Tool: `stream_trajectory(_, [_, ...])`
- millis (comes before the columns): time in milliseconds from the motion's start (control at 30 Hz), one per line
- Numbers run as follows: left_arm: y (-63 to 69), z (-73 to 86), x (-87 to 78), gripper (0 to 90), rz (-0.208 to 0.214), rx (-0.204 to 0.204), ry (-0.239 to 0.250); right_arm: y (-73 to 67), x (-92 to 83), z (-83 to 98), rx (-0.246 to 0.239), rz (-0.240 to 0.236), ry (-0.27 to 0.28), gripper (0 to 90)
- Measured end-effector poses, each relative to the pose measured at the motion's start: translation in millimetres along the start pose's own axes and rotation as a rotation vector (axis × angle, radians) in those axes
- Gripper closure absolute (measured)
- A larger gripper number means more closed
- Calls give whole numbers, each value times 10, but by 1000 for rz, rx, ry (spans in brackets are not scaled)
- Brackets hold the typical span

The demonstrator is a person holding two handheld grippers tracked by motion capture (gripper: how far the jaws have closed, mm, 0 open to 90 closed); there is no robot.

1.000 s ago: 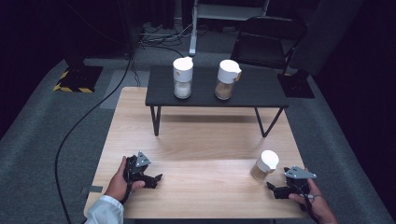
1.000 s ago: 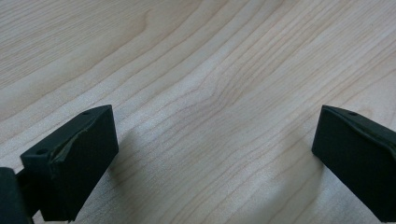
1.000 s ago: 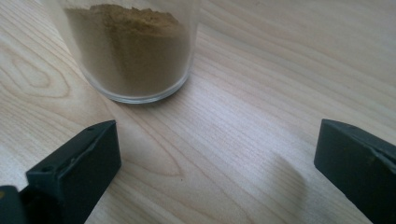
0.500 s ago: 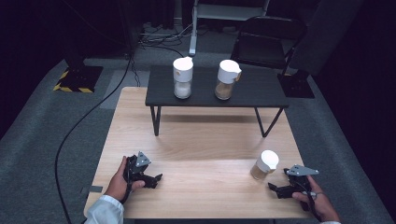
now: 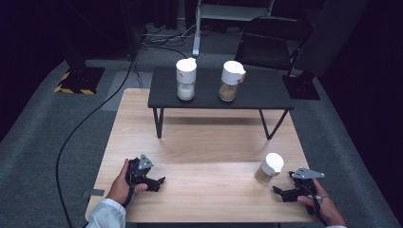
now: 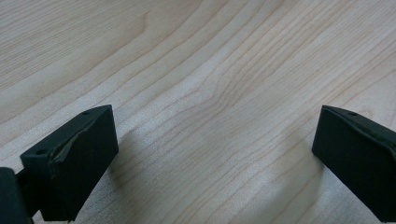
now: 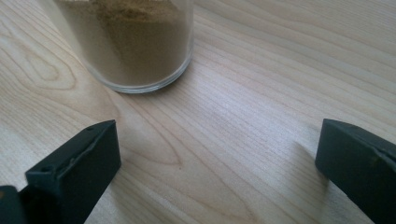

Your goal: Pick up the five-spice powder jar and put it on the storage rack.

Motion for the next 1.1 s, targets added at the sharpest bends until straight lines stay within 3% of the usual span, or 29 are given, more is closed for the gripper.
stream_trajectory(833, [1,-4,3,0,-1,-2,-1,5,-13,8,1,1,0,1])
stream_trajectory(1100, [1,-3,3,0,-1,-2,0,-19,-48,33,-16,-10,29,14])
Point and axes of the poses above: each handheld gripper's, and its own axes: x roughly forward along the jaws, z roughly out of its underside, y roughly to its right, the point moved 4 cm from there along x, roughly forward along the jaws, and after that the axes turned 8 degrees about x, right-handed, at the moved point
